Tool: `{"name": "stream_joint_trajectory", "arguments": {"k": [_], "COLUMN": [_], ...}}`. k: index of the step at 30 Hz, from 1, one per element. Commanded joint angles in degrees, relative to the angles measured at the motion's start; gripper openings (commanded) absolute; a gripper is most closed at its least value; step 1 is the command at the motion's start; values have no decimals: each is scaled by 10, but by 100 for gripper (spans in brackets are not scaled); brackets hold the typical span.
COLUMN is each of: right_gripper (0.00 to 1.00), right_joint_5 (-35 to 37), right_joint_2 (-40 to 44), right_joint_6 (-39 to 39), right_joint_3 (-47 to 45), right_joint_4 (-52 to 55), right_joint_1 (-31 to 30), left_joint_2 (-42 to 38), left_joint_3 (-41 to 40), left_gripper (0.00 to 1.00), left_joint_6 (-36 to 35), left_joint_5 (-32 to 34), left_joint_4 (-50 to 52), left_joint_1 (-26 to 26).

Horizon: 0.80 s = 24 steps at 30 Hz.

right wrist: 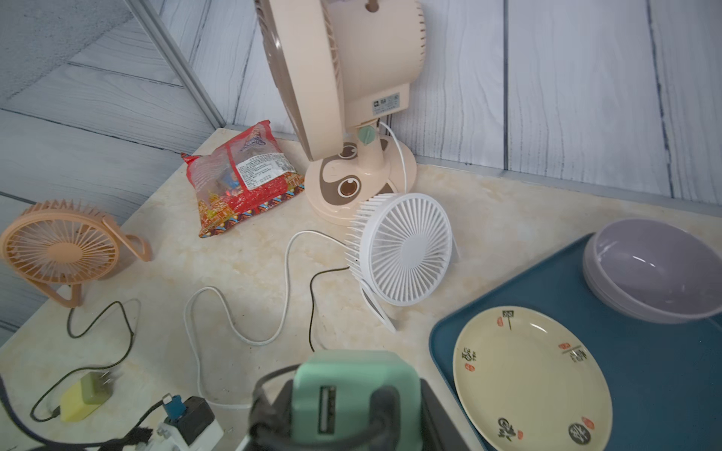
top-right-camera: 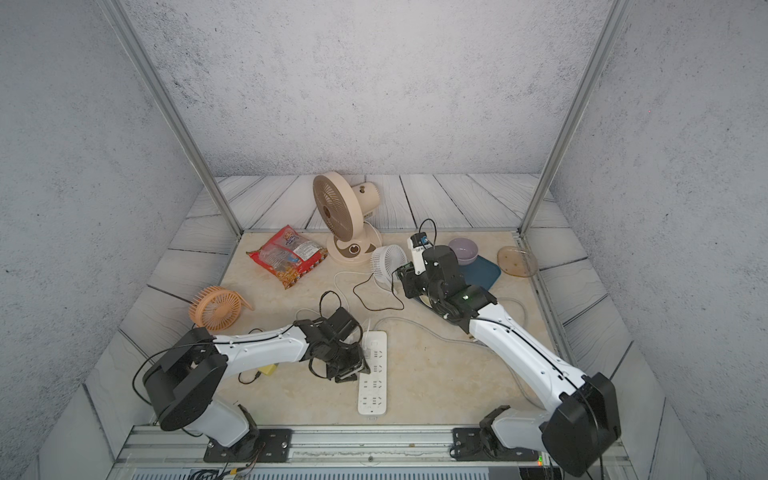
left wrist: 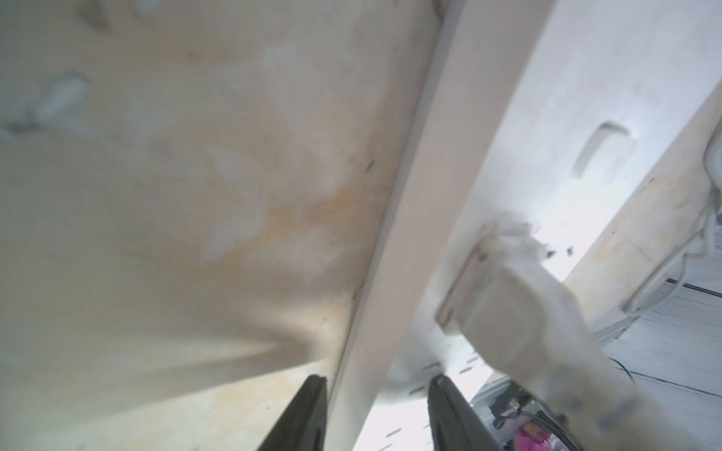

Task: Unplug the desk fan from the power strip
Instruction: Adjust the socket at the center of the board, then place the plug at the center of the board.

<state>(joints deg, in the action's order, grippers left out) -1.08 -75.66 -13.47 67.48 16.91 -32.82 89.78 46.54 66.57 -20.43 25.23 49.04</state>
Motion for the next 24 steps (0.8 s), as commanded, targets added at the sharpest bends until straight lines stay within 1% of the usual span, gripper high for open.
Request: {"name": "stream_joint_trajectory", "arguments": {"k": [1,6,9,12,15,19,24], "right_gripper": [0,0,0,0,0,0,0], "right_joint_5": [-38,-75,-100,-129,-140,-142,-125], "right_joint_2": [-33,-92,-129,-178,-230,-301,-370], "right_joint_6": [32,10,-13,-24,-43,-56,-69], "right_joint_3": [59,97,110,128,155,193,219], "right_joint_4": [43,63,74,87,98,110,117], "right_joint_1": [-2,-2,-2,-4,-8,-14,-21], "left_joint_2": [10,-48,-94,-148,-197,-247,-306], "left_joint_3": [-16,61,83,88,92,87,68], "left_gripper": [50,55,56,56,57,57,58], "left_joint_6": [3,-17,-12,-1,1,7,36], "left_joint_5": [259,342,379,410,437,462,476], "left_joint_4": [231,285,306,326,347,364,397], "left_joint_1": [0,13,21,23,22,21,16]}}
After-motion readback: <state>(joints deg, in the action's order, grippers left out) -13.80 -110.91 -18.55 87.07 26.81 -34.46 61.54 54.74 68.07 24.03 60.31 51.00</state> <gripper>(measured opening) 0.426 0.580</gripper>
